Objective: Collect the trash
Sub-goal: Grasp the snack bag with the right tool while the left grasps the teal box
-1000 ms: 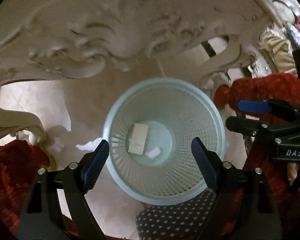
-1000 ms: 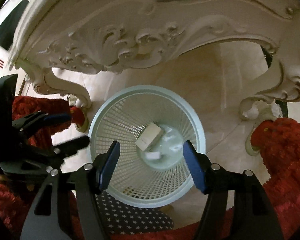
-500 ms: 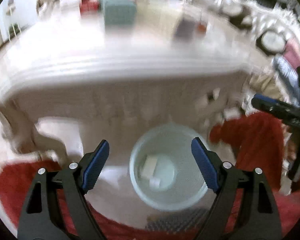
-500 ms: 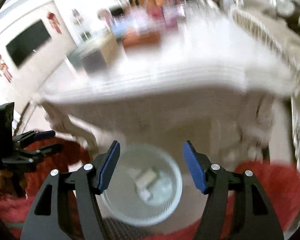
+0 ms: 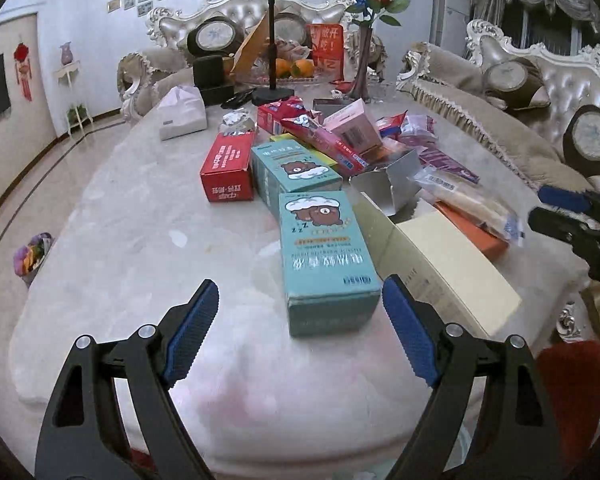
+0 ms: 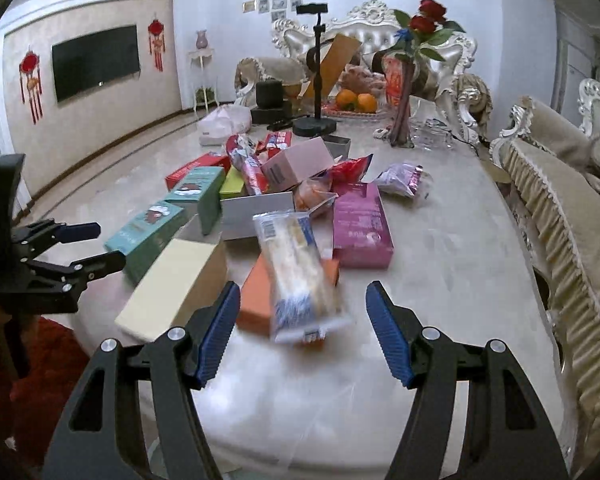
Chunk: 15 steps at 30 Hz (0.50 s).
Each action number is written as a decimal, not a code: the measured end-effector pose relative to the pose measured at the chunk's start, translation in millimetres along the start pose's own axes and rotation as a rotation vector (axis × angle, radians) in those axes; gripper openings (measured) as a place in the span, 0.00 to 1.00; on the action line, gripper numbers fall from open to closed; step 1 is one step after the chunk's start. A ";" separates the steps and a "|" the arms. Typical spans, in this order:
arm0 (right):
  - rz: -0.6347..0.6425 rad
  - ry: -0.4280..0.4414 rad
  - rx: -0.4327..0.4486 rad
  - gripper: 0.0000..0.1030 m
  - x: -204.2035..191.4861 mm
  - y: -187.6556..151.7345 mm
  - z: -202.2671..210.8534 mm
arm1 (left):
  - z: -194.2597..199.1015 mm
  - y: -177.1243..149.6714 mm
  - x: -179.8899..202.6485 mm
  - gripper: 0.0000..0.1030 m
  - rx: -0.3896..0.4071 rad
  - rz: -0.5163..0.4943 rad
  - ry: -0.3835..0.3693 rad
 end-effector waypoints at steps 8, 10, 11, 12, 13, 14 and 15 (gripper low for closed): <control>0.099 -0.016 -0.075 0.60 -9.5 4.3 -28.8 | -24.7 2.5 0.1 0.80 -0.027 -0.003 0.019; 0.110 -0.017 -0.093 0.60 -10.6 7.8 -38.1 | -32.1 5.7 -1.9 0.80 -0.039 0.002 0.026; 0.112 -0.015 -0.097 0.60 -10.9 9.1 -40.2 | -36.1 7.0 -2.9 0.80 -0.046 0.003 0.028; 0.115 -0.011 -0.101 0.59 -11.4 10.3 -43.0 | -38.8 7.7 -3.5 0.80 -0.051 0.006 0.025; 0.117 -0.007 -0.106 0.59 -11.4 11.2 -44.9 | -40.6 8.5 -4.4 0.80 -0.052 0.009 0.022; 0.116 -0.005 -0.111 0.59 -12.2 12.2 -47.2 | -43.0 8.7 -5.3 0.80 -0.055 0.015 0.014; 0.116 -0.004 -0.114 0.59 -11.8 12.2 -49.0 | -46.5 8.5 -6.4 0.80 -0.065 0.024 0.002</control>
Point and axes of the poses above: each gripper's, at about its wrist camera, not at the fingertips, and z roughly against the way its jaws point, x to its right, y to its top, the point moved 9 cm from there along -z, roughly the way its jaws point, and after that the axes turned 10 degrees about -x, right-handed, at the moved point
